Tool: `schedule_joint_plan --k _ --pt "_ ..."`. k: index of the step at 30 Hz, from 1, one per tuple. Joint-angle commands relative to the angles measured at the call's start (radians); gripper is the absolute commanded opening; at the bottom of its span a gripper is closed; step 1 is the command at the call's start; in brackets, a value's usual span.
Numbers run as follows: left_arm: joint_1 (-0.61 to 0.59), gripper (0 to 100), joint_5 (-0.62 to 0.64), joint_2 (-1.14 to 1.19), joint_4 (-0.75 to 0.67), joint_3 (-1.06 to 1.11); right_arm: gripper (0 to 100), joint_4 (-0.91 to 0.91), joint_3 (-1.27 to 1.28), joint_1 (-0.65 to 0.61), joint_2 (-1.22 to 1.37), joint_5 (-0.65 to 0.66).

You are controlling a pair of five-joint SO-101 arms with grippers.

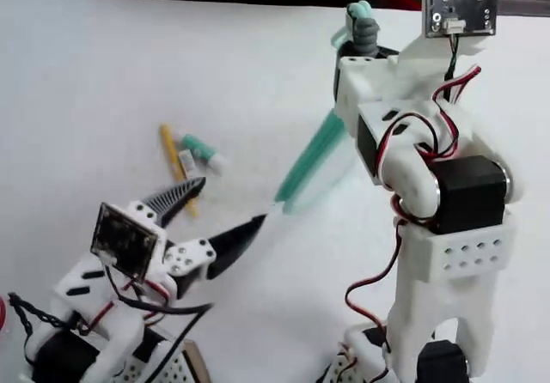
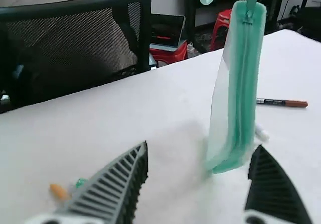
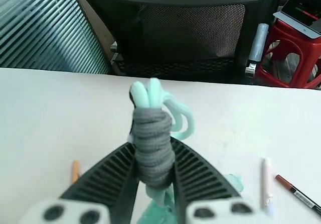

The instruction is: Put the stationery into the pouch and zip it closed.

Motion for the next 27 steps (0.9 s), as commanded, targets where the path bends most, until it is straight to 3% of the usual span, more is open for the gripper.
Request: schedule_joint_plan --k 1,9,13,23,27 --pt "0.031 32 0.112 -0.119 -0.103 0.117 1.8 -0.028 -0.003 0.007 -0.001 -0.006" --pt "0.111 32 0.109 -0.136 -0.207 0.227 1.8 -0.022 -0.002 0.01 0.002 -0.005" --pt "0.17 32 0.104 -0.133 -0.348 0.331 1.8 -0.022 -0.003 0.013 0.047 -0.005" --pt "0.17 26 0.037 -0.131 -0.735 0.58 1.8 -0.015 -0.005 0.03 0.119 -0.012" --pt "0.166 23 -0.072 -0.131 -0.838 0.641 1.8 -0.016 -0.003 0.031 0.12 -0.012"
